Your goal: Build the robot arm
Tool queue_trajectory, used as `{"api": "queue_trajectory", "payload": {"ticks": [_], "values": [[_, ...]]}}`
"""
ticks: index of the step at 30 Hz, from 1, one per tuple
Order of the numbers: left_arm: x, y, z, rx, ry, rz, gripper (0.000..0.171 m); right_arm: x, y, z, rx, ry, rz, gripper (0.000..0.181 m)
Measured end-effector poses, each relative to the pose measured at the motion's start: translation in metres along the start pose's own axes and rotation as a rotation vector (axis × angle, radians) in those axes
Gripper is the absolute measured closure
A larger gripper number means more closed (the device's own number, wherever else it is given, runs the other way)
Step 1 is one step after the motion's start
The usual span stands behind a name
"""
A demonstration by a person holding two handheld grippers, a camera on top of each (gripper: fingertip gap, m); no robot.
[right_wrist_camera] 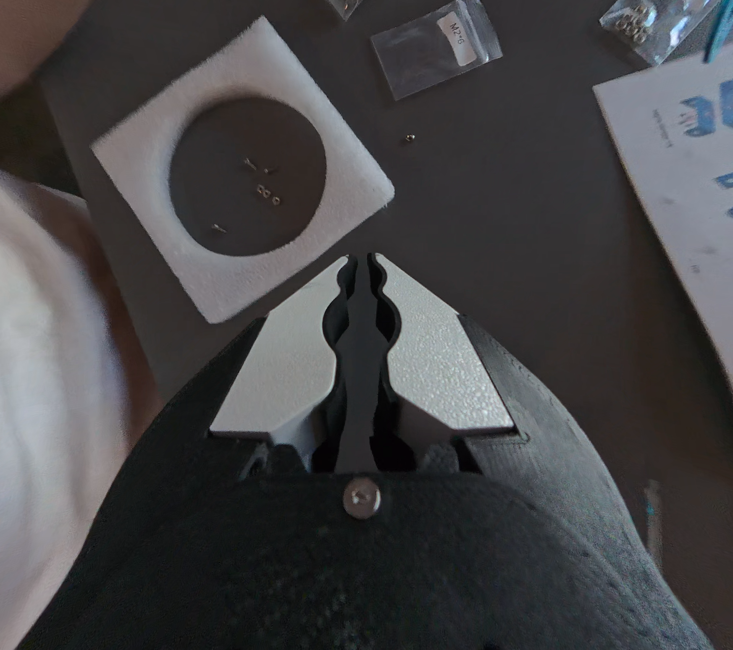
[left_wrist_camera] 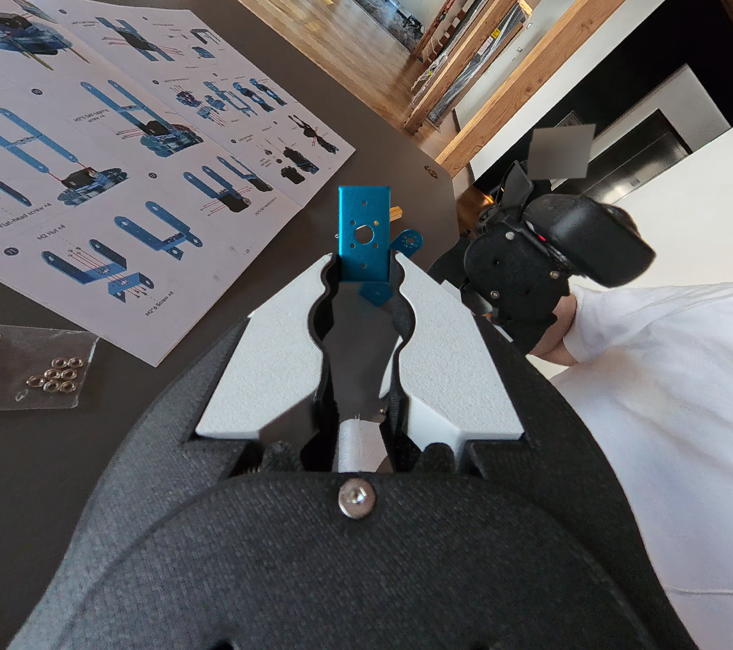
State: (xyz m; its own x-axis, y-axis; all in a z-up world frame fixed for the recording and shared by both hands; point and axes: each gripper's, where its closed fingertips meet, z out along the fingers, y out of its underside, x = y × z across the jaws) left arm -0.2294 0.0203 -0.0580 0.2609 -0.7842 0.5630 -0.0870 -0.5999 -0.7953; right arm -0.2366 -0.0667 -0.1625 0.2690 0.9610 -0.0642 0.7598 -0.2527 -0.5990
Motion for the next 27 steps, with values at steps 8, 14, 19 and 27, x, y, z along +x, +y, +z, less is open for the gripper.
{"api": "queue_trajectory", "payload": {"ticks": [8, 14, 19, 27], "values": [[-0.019, -0.004, -0.013, 0.022, -0.123, 0.003, 0.148, 0.006, 0.003, -0.003, -0.092, 0.016, 0.286, 0.178], [-0.02, -0.006, -0.016, 0.029, -0.138, 0.01, 0.148, 0.002, 0.004, 0.001, -0.194, 0.014, 0.302, 0.176], [-0.017, -0.008, -0.017, 0.04, -0.118, 0.006, 0.148, -0.006, 0.008, 0.001, -0.337, -0.085, -0.036, 0.178], [-0.021, -0.021, -0.036, 0.115, -0.125, -0.003, 0.148, -0.015, -0.002, -0.004, -0.205, -0.269, -0.708, 0.173]]}}
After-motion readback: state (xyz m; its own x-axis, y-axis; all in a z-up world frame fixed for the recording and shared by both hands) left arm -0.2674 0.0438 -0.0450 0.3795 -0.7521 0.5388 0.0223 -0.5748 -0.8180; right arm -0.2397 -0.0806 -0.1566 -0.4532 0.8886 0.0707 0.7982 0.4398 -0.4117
